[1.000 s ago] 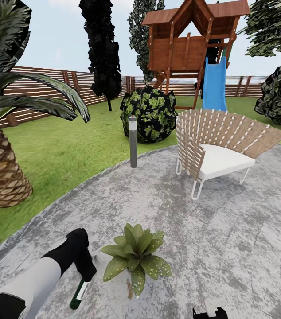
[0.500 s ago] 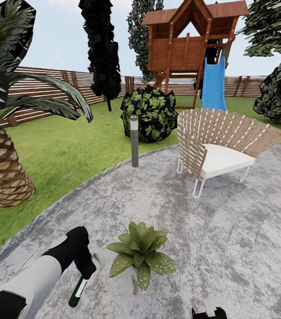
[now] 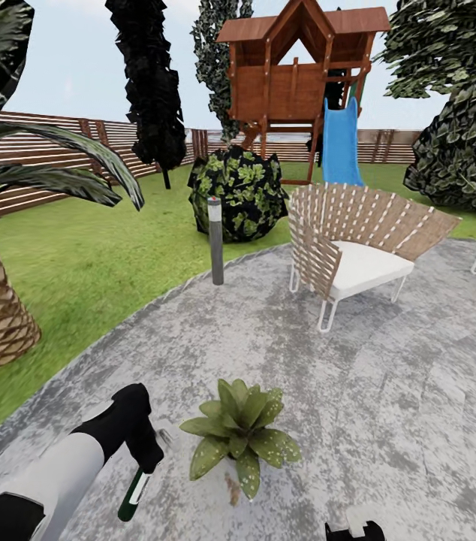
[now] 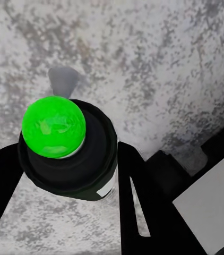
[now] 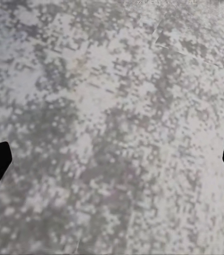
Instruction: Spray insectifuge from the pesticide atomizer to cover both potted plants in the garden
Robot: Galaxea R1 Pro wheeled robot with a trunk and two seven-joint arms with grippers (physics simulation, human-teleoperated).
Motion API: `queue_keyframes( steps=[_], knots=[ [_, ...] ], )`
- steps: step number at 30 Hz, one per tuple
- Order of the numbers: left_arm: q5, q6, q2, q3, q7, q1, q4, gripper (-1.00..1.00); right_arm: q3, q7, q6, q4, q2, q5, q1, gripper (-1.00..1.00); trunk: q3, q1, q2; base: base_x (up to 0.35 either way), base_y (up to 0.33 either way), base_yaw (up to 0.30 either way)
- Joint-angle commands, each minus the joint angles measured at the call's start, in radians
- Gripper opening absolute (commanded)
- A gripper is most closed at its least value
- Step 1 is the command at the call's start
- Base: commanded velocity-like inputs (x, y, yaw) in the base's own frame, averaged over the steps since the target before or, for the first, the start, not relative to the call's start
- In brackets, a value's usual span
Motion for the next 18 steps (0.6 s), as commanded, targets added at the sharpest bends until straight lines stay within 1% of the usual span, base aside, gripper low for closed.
queue_keyframes(
  steps=[1,6,11,13,14,15,16,17,18],
  knots=[
    [-0.004,0.006,0.001,-0.004,-0.007,0.0,-0.002,-1.0,-0.007,-0.004,-0.004,0.002,-0.001,0.011,-0.001,1.0,0.0,0.0,0.0,0.283,0.178,-0.133],
    [-0.002,0.006,-0.001,-0.006,-0.011,-0.001,-0.003,-1.0,-0.007,-0.004,-0.004,0.002,-0.002,0.011,-0.001,1.0,0.003,0.0,0.0,0.283,0.168,-0.207],
    [-0.008,0.004,0.0,-0.017,-0.017,-0.008,-0.012,-1.0,-0.007,-0.004,-0.004,0.002,-0.002,0.011,-0.001,1.0,0.007,0.0,0.0,0.059,0.026,-0.226],
    [-0.012,0.0,0.003,-0.02,-0.047,-0.014,-0.014,-1.0,-0.007,-0.004,-0.004,0.002,-0.002,0.011,-0.001,1.0,0.009,0.0,0.0,0.004,0.002,-0.225],
    [-0.017,-0.003,0.004,-0.022,-0.073,-0.015,-0.016,-1.0,-0.007,-0.004,-0.004,0.002,-0.002,0.011,-0.001,1.0,0.009,0.0,0.0,0.002,0.001,-0.143],
    [-0.027,-0.004,0.004,-0.029,-0.095,-0.016,-0.017,-1.0,-0.007,-0.004,-0.004,0.002,-0.002,0.011,-0.001,1.0,0.01,0.0,0.0,0.001,0.0,-0.073],
    [-0.058,-0.005,0.001,-0.047,-0.116,-0.019,-0.018,-1.0,-0.007,-0.004,-0.004,0.002,-0.002,0.011,-0.001,1.0,0.01,0.0,0.0,0.0,0.0,-0.024],
    [-0.076,-0.005,-0.002,-0.054,-0.13,-0.023,-0.018,-1.0,-0.007,-0.004,-0.004,0.002,-0.002,0.011,-0.001,1.0,0.01,0.0,0.0,0.0,0.0,-0.01],
    [-0.084,-0.006,-0.002,-0.058,-0.15,-0.026,-0.019,-1.0,-0.007,-0.004,-0.004,0.002,-0.002,0.011,-0.001,1.0,0.01,0.0,0.0,0.0,0.0,-0.004]
  ],
)
